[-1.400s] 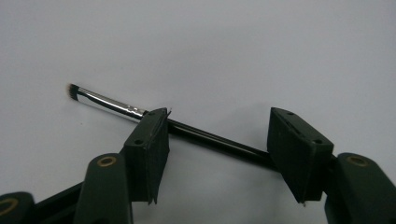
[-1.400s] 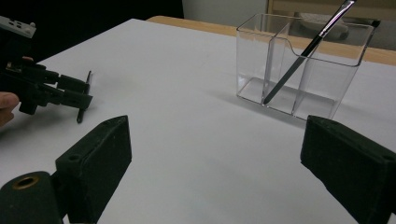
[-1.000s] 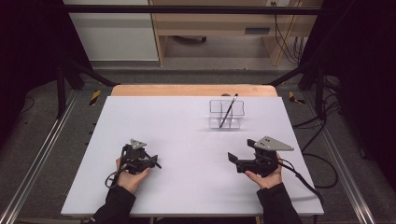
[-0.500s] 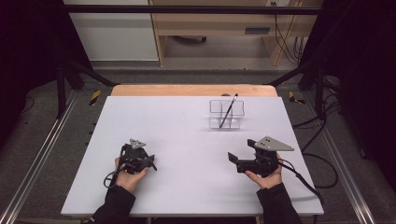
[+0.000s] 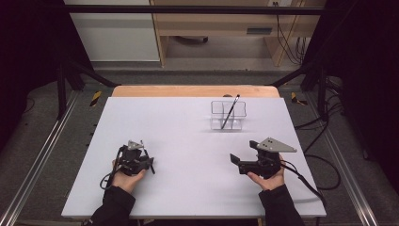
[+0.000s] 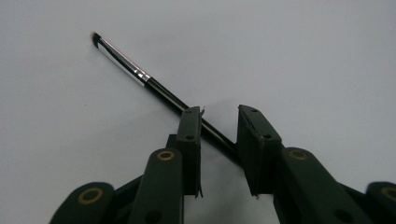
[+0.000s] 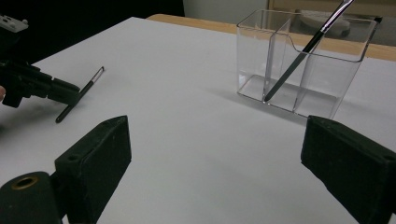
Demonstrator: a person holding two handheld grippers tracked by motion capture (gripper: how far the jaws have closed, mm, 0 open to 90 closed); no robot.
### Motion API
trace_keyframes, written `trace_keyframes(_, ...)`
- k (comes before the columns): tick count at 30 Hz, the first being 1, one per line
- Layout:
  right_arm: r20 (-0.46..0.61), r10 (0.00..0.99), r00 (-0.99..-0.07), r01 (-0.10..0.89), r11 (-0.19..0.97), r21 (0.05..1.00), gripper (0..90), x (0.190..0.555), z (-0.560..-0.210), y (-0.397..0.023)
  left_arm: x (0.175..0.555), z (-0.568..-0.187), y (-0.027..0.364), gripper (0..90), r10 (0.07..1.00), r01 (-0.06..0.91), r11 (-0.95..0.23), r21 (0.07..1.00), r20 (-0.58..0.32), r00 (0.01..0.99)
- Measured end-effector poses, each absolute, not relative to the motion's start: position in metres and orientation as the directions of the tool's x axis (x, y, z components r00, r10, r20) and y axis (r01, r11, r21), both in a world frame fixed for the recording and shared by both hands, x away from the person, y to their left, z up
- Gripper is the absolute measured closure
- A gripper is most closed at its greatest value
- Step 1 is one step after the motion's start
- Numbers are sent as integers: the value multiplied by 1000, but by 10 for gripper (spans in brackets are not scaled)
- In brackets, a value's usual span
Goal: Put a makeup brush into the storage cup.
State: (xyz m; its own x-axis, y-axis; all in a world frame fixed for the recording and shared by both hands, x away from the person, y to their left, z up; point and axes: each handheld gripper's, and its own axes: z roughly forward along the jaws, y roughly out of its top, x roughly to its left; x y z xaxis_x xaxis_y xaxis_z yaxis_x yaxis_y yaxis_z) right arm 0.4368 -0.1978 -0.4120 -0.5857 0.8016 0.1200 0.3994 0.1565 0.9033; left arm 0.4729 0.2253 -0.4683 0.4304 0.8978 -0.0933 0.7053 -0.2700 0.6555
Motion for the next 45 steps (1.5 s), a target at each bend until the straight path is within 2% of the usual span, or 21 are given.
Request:
trace_keyframes(7, 122, 801, -586, 402, 157, 902, 90, 437, -412, -197, 472, -468, 225, 708, 897, 706, -268, 656, -98, 431)
trace_keyframes(14, 123, 800, -587, 404, 158, 901, 89, 438, -413, -197, 470, -470, 220, 646, 898, 698, -292, 654, -64, 435)
trace_keyframes(20, 127, 797, -590, 407, 158, 899, 87, 438, -414, -196, 471, -469, 219, 679, 902, 709, -284, 645, -71, 426)
trace_keyframes(31, 125, 798, -589, 407, 160, 899, 85, 438, -414, -196, 471, -466, 222, 756, 882, 687, -334, 646, -44, 470)
trace_keyframes(33, 123, 798, -590, 406, 161, 899, 85, 438, -414, -196, 472, -469, 219, 706, 889, 692, -320, 647, -48, 456)
trace_keyframes(38, 125, 799, -588, 405, 157, 901, 85, 438, -413, -197, 472, -469, 213, 648, 902, 697, -301, 651, -44, 430)
trace_keyframes(45, 126, 798, -590, 407, 159, 899, 85, 438, -414, -196, 471, -469, 209, 701, 908, 695, -317, 645, -6, 420)
